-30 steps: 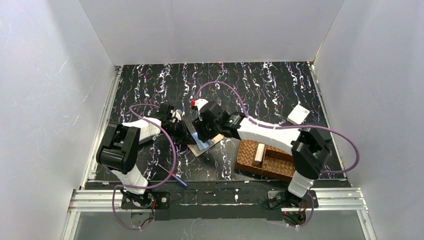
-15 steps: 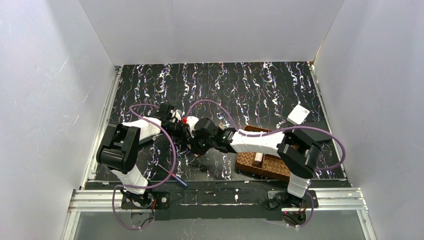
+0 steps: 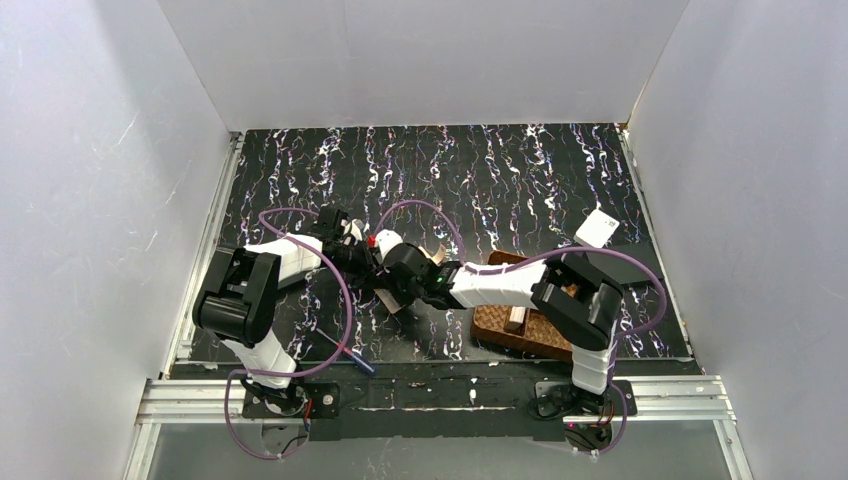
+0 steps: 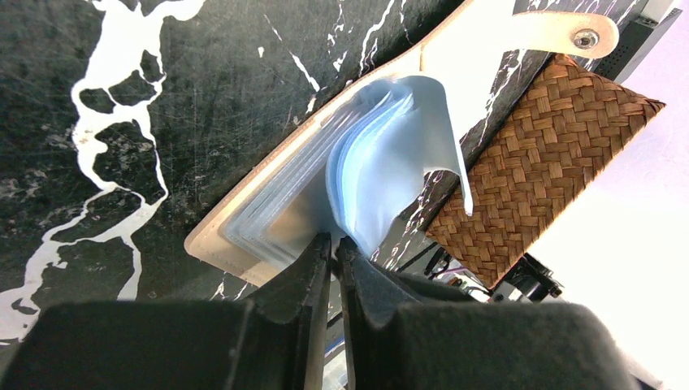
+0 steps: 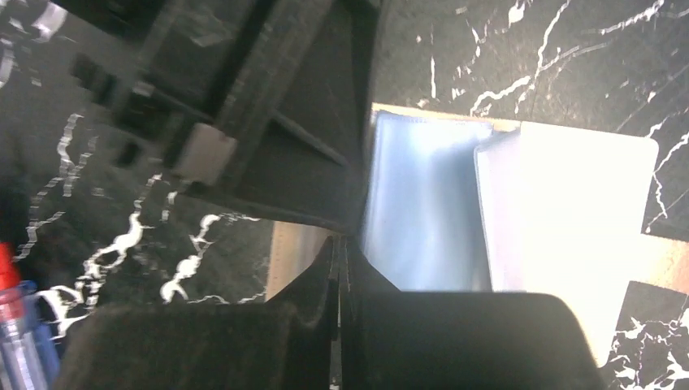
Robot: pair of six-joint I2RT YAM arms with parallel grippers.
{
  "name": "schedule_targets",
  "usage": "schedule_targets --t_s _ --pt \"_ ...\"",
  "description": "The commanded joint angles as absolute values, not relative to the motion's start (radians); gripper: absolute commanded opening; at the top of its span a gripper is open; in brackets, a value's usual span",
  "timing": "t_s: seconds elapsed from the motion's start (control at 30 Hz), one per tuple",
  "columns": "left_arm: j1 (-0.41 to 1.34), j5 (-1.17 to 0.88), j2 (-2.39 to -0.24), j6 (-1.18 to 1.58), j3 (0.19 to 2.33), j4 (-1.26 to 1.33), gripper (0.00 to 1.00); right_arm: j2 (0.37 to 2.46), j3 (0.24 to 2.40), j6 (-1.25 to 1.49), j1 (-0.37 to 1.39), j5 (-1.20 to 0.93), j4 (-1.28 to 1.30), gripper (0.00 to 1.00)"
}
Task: Put the credit cards into the card holder
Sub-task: Turn over the card slot in the card holder.
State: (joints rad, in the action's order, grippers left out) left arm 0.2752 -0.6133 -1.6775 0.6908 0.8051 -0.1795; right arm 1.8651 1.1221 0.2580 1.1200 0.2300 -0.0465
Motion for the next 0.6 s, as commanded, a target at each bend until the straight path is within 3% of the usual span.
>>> schedule_targets --t_s 0.0,0.3,0.57 --pt "0.275 -0.548 -1.7 0.655 0.779 -0.229 0.1 1.875 1.153 0.238 1.114 0.316 -0.037 0.01" --pt "0.275 -0.536 -1.707 0.641 0.778 -0.236 0.09 1.853 1.172 0.177 1.106 0.596 0.1 0.01" --pt "0.276 -0.537 -1.71 0.643 0.779 -0.238 0.09 1.891 1.134 0.183 1.041 0.526 0.056 0.01"
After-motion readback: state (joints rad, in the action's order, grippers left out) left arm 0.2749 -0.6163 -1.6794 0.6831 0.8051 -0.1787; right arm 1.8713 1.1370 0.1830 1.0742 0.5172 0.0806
